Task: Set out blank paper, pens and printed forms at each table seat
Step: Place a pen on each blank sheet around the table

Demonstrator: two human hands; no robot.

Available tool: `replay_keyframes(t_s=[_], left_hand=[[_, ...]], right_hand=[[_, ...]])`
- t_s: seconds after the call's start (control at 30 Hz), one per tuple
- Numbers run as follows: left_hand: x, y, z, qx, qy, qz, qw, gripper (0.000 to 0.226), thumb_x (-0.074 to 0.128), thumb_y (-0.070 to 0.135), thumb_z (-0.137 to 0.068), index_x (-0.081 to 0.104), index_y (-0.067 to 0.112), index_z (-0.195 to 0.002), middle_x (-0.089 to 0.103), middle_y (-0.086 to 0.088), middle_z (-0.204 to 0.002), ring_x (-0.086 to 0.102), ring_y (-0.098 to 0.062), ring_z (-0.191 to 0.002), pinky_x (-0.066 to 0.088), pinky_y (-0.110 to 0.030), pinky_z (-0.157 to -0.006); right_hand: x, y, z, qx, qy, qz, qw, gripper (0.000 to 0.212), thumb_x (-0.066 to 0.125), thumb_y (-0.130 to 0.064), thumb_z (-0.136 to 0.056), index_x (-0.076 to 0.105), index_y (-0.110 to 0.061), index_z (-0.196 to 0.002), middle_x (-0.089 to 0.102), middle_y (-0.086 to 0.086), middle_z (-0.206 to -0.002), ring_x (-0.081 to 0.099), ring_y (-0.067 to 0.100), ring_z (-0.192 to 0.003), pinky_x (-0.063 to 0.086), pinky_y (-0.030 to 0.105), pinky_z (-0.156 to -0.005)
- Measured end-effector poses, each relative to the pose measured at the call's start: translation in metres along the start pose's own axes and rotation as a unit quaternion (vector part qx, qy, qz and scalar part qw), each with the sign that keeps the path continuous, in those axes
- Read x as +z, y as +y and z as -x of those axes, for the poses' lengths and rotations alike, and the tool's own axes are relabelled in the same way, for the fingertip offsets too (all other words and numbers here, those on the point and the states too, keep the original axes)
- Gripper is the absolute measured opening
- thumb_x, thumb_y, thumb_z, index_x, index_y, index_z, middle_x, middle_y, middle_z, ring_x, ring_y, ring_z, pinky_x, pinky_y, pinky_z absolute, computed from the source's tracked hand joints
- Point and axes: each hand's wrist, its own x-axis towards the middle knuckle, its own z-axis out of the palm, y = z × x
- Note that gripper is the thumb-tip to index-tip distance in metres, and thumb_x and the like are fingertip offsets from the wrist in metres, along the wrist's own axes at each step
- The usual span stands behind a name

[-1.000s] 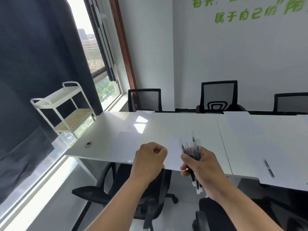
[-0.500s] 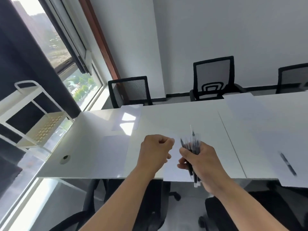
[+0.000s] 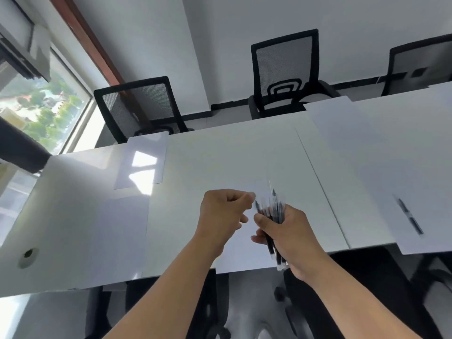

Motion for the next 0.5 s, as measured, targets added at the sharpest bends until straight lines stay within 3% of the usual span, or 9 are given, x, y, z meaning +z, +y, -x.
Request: replay_keyframes(t_s=[0.23, 0.33, 0.5], left_hand=[[0.012, -0.026, -0.043, -0.052, -0.033, -0.014, 0.998, 0.02, 0.078, 0.02, -0.094, 0.082, 0.008, -0.079, 0.083, 0.013, -0.094, 0.071, -0.008, -0.06, 0.054, -0.023, -0.059], [0.019, -0.036, -0.061, -0.064, -0.043, -0.024, 0.997, 0.018, 0.077, 0.019, -0.094, 0.082, 0.008, -0.081, 0.083, 0.009, -0.089, 0.07, -0.007, -0.059, 0.055, -0.025, -0.06], [0.028, -0.053, -0.083, -0.102, -0.05, 0.0, 0.994, 0.016, 0.077, 0.014, -0.089, 0.08, 0.001, -0.082, 0.082, -0.003, -0.083, 0.065, -0.01, -0.056, 0.055, -0.026, -0.058]], right_hand=[[0.01, 0.025, -0.032, 0.027, 0.013, 0.001, 1.0, 0.008, 0.077, -0.014, -0.101, 0.075, -0.008, -0.106, 0.075, 0.023, -0.09, 0.079, 0.038, -0.085, 0.07, 0.041, -0.08], [0.013, 0.035, -0.044, 0.04, 0.025, -0.005, 0.999, 0.009, 0.076, -0.013, -0.101, 0.074, -0.006, -0.106, 0.074, 0.026, -0.092, 0.077, 0.032, -0.076, 0.07, 0.043, -0.081], [0.014, 0.048, -0.06, 0.051, 0.036, -0.015, 0.998, 0.009, 0.076, -0.015, -0.102, 0.076, -0.006, -0.104, 0.074, 0.009, -0.082, 0.075, 0.024, -0.075, 0.069, 0.045, -0.084]])
